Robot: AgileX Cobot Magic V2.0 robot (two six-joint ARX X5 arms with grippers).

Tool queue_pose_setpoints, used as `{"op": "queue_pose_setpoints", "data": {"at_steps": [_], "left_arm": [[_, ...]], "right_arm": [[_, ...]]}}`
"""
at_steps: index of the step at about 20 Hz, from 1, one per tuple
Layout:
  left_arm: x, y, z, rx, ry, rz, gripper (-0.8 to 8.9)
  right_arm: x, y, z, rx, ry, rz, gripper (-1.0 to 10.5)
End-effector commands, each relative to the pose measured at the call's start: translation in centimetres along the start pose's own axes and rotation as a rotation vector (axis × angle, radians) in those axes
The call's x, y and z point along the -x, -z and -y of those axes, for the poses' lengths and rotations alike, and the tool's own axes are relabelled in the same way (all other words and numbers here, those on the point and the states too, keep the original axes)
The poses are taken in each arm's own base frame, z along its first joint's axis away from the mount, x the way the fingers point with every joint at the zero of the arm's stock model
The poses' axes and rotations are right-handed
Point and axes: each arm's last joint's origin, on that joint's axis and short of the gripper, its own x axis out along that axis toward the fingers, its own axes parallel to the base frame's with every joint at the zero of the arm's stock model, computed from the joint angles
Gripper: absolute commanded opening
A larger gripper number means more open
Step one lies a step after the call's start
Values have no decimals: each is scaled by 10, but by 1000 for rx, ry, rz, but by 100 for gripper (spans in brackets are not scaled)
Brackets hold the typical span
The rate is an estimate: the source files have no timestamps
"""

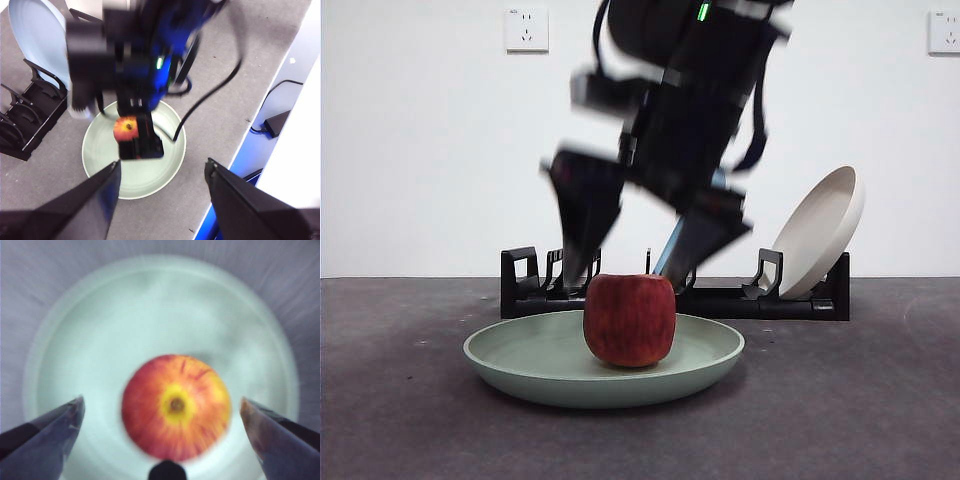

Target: Take the green plate from the plate rack,put the plate on the table,take the apple from the table,put the apple in the plate

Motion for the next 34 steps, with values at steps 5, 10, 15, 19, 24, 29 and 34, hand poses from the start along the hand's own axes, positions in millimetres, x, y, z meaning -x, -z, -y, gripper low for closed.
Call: {"op": "queue_pose_setpoints", "data": {"at_steps": [5, 10, 15, 19, 24, 29, 34], "left_arm": [[-1, 2, 1, 5, 7, -15, 283], [0, 8, 3, -11, 77, -83, 283], [0, 12, 6, -13, 193, -120, 278], [1, 13, 7, -9, 235, -138, 5], [1, 13, 7, -8, 236, -137, -9], [1, 12, 7, -8, 232, -131, -3], [1, 13, 7, -9, 232, -133, -3]], "right_arm": [[92, 20, -5, -2, -3, -25, 629], [167, 60, -9, -5, -5, -69, 626], [213, 91, -15, -6, -136, -45, 455], [231, 104, -16, -2, -161, -11, 149], [238, 110, -16, 0, -161, 2, -9], [240, 112, -16, 1, -160, 14, 1], [241, 112, -16, 0, -156, 16, 1]]}}
